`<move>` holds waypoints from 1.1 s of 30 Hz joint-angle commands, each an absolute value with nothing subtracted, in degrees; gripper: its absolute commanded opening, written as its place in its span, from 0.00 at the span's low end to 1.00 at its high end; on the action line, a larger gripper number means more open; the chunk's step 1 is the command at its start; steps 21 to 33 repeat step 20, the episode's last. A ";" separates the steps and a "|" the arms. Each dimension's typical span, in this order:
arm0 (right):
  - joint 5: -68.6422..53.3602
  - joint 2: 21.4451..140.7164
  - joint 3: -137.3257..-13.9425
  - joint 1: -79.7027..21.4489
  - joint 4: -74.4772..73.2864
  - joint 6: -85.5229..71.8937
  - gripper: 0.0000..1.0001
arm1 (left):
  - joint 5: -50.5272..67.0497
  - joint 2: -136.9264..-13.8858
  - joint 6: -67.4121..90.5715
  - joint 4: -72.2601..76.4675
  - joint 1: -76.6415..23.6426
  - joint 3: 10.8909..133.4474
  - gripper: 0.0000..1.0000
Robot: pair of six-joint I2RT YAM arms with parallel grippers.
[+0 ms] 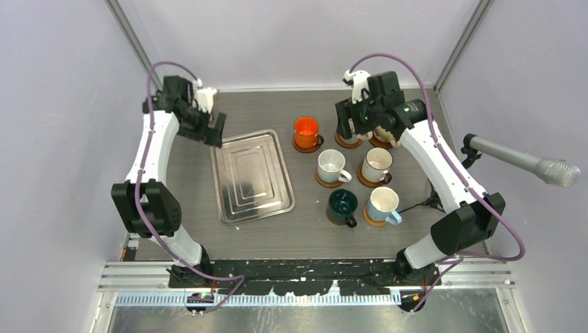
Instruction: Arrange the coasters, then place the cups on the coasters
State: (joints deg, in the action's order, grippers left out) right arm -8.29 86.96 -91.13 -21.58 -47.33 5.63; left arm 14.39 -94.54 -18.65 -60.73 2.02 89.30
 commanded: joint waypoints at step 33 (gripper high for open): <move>-12.91 80.74 -87.48 -8.16 -42.27 -4.25 0.81 | 16.27 -91.10 -1.68 -62.27 4.86 102.04 1.00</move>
